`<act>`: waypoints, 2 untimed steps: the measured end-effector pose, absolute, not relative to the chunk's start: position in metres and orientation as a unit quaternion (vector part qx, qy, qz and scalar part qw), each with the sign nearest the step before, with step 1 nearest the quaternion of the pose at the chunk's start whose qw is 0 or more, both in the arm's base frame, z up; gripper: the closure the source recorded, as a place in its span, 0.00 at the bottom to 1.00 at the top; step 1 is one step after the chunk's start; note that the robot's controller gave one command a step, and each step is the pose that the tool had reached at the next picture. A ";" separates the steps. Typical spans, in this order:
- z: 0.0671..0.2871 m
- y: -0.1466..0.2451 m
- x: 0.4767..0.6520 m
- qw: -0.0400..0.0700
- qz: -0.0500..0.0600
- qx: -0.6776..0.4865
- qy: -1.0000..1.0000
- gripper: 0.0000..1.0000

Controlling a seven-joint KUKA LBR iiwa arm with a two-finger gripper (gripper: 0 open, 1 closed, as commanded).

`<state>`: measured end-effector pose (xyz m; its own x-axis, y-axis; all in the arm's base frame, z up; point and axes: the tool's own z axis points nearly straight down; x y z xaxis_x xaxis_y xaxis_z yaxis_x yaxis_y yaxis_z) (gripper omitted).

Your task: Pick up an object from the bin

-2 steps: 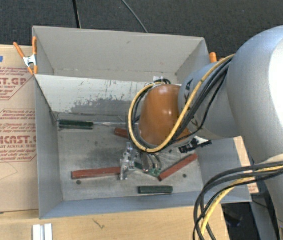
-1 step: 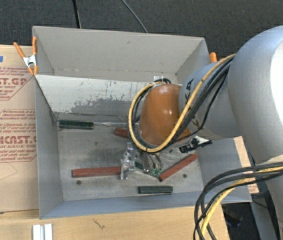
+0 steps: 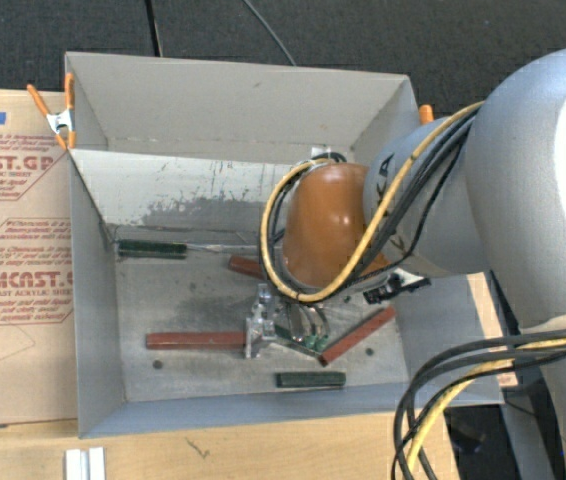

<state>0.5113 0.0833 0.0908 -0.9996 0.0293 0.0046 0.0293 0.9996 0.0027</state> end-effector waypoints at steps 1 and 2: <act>0.110 0.083 0.511 0.003 0.000 -0.015 -1.000 1.00; 0.128 0.083 0.512 0.000 -0.001 -0.015 -1.000 1.00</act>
Offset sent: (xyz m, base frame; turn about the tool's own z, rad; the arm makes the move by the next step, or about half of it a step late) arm 0.0001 -0.0002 0.0690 0.0000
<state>0.5122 0.0831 0.1283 -0.9995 0.0300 0.0007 0.0300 0.9995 0.0011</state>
